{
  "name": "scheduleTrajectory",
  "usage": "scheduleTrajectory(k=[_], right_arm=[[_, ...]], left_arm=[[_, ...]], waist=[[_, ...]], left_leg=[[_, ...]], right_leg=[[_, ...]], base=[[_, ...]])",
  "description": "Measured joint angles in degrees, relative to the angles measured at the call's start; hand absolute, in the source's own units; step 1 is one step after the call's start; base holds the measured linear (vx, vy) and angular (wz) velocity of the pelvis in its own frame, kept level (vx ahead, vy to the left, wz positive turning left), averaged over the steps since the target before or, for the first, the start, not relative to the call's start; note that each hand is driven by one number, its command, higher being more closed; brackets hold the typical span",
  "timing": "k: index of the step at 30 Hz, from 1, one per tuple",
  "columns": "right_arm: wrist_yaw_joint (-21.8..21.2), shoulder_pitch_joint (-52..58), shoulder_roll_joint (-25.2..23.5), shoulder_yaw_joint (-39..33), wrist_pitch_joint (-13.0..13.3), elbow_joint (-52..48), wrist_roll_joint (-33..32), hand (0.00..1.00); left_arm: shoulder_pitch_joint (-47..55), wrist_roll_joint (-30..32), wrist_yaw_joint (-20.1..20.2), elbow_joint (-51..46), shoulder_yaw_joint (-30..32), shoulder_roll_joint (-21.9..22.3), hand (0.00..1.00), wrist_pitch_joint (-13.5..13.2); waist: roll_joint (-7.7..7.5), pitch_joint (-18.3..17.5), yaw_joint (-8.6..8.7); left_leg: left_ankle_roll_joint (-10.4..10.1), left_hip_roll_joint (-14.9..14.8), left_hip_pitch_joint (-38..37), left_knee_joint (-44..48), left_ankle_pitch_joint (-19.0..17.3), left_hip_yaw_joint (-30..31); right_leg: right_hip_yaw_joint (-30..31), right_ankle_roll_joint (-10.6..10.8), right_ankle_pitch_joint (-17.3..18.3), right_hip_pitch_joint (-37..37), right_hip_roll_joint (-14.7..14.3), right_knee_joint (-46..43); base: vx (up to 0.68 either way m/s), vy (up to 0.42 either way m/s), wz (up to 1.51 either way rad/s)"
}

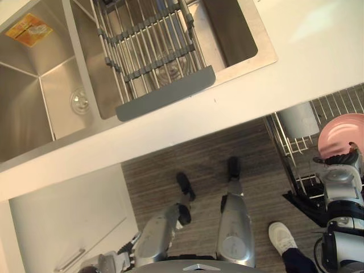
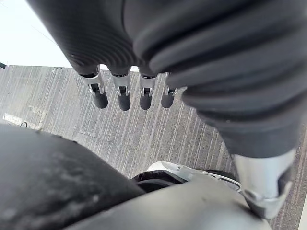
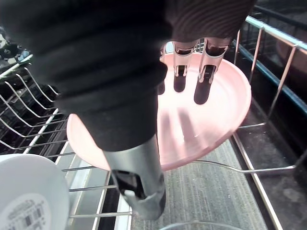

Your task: Walk over to the sink, pick up the cup, carry it to the dishwasher, place the cup inside the dishwasher, then close the dishwasher door

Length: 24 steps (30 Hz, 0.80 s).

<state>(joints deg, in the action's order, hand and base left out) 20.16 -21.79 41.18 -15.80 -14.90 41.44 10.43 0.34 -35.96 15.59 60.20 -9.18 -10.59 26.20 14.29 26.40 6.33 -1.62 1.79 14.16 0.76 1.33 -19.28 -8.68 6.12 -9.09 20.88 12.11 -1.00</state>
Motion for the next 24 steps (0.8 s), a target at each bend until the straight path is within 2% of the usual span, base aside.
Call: scheduleTrajectory(k=[6,10,13,15,16,18,20,21,22,23,24], right_arm=[[1.85,2.15,-0.79,-2.18,2.24,-3.54,-6.4,0.0],[2.32,6.73,-2.76,-8.27,4.96,-11.8,-10.92,0.0],[2.54,11.4,-3.62,-14.78,7.52,-21.73,-11.21,0.0],[3.02,13.57,-3.62,-20.28,9.3,-25.65,-11.24,0.0],[4.36,14.18,-3.65,-23.4,9.76,-26.67,-11.79,0.0],[6.85,15.37,-3.65,-28.04,10.47,-26.95,-14.93,0.0],[11.74,17.46,-3.47,-35.79,11.73,-25.2,-20.58,0.0],[12.87,17.82,-3.37,-37.67,12.37,-23.64,-22.2,0.0],[14.72,18.66,-3.26,-41.09,14.0,-19.67,-26.17,0.0],[15.56,19.97,-3.22,-44.44,15.64,-15.23,-31.14,0.0],[15.44,20.84,-3.16,-46.07,16.67,-13.09,-34.42,0.0]], left_arm=[[0.01,-2.08,-0.39,0.74,0.2,0.19,0.0,0.02],[0.64,-0.82,-0.43,0.16,2.92,0.61,0.0,0.13],[1.01,1.35,-0.49,-1.31,6.45,0.63,0.0,0.22],[1.37,1.4,-0.97,-1.31,9.08,0.5,0.0,0.62],[1.87,1.42,-1.6,-1.29,10.28,0.34,0.0,1.15],[2.44,1.4,-2.96,-1.28,12.15,0.26,0.0,2.14],[2.79,1.27,-5.13,-1.11,15.26,-0.01,0.0,4.02],[2.84,1.21,-6.01,-1.06,16.06,-0.03,0.0,4.68],[3.05,1.31,-8.29,-0.97,17.26,-0.02,0.0,6.55],[3.71,1.54,-9.48,-0.95,18.52,-0.02,0.0,8.29],[3.97,2.66,-9.44,-0.79,19.35,0.0,0.0,9.06]], waist=[[0.0,0.0,0.44],[-0.19,0.13,1.31],[-0.93,0.64,1.73],[-2.09,1.02,2.42],[-3.02,1.12,3.39],[-4.41,0.85,4.13],[-6.75,0.21,5.3],[-7.62,-0.07,5.95],[-9.03,-1.16,7.0],[-10.3,-2.55,7.68],[-10.8,-3.18,7.8]], left_leg=[[0.31,-0.09,-0.74,-1.02,0.59,0.92],[0.21,-0.38,-3.94,-1.38,0.45,1.43],[1.33,-0.89,-7.14,-1.83,-0.27,0.32],[1.36,-1.37,-9.19,-1.74,-1.47,-1.22],[1.45,-1.68,-9.96,-1.67,-2.05,-1.82],[1.17,-2.2,-10.76,-1.52,-2.68,-2.99],[0.83,-3.25,-11.3,-0.81,-3.54,-4.67],[0.68,-3.47,-11.27,-0.45,-3.65,-4.73],[0.56,-3.89,-11.28,-0.49,-3.74,-4.75],[0.33,-4.35,-11.51,-0.61,-3.88,-4.94],[0.25,-4.5,-11.74,-0.74,-3.93,-5.08]], right_leg=[[-1.04,-0.13,0.17,-1.09,-0.1,0.17],[-1.37,0.18,0.98,-4.17,-0.35,-0.4],[-0.41,0.15,1.37,-6.62,-1.27,-0.46],[0.74,0.06,1.93,-7.99,-1.79,-0.35],[1.46,0.1,2.01,-8.54,-2.36,-0.22],[2.17,-0.01,2.11,-8.97,-2.82,0.11],[3.34,-0.2,2.11,-9.13,-3.86,0.34],[3.31,-0.29,2.07,-9.16,-4.09,0.31],[3.26,-0.45,2.13,-9.21,-4.52,0.32],[3.31,-0.51,2.12,-9.22,-5.01,0.27],[3.35,-0.52,2.12,-9.29,-5.21,0.23]], base=[[0.01,-0.013,0.08],[0.06,-0.018,0.01],[0.06,-0.017,-0.25],[0.05,-0.016,-0.38],[0.06,-0.024,-0.39],[0.06,-0.033,-0.36],[0.07,-0.051,-0.37],[0.08,-0.061,-0.17],[0.1,-0.062,-0.05],[0.1,-0.058,-0.04],[0.13,-0.055,-0.11]])
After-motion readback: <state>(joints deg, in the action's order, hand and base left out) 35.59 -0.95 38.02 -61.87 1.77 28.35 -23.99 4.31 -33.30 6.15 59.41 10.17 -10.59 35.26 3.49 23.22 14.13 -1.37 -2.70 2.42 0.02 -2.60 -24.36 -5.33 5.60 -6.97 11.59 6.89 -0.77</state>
